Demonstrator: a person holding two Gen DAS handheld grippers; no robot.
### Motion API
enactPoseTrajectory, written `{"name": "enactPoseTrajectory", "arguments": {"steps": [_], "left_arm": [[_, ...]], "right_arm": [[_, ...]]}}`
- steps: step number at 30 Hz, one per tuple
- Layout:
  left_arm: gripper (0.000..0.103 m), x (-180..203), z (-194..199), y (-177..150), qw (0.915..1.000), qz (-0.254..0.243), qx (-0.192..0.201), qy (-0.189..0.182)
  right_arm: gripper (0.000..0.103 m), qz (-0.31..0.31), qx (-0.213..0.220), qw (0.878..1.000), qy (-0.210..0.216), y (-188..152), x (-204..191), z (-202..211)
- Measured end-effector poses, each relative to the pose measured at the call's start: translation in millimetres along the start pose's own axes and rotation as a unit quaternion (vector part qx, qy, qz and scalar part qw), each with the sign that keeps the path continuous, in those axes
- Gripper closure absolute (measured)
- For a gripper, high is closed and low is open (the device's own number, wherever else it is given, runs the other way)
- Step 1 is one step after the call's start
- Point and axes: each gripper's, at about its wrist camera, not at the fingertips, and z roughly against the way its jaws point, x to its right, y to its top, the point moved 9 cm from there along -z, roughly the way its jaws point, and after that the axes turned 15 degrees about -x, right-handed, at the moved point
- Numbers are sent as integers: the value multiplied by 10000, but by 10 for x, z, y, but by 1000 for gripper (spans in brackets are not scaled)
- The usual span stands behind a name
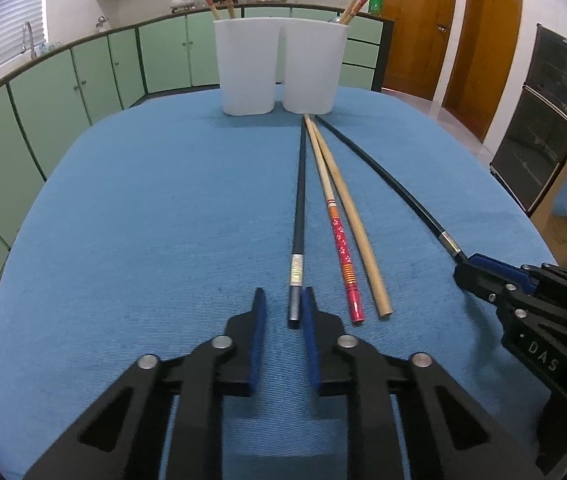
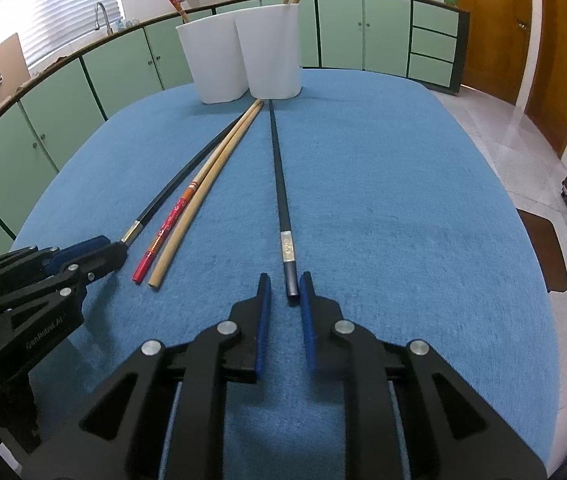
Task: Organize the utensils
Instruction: 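Grasp a black chopstick with the right tool while the left grasps another black one, then lift both black chopsticks and drop them into the utensil holder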
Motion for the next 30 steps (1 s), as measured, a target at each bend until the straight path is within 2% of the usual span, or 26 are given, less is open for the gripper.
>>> {"name": "enactPoseTrajectory", "arguments": {"steps": [3,4,16,30], "left_arm": [[96,23,-1,1,10000,20,12,-36],[96,27,0,1,10000,19,18,-20],[97,31,291,6,9995,-30,310,14],[97,-19,1125,354,9920,11,1253,-124]], "right_arm": [[92,26,5,10000,-27,4,-3,-3],[97,41,6,10000,-14,4,-11,-3],[97,90,294,9995,77,20,-30,186],[97,88,966,9947,355,339,13,878]]}}
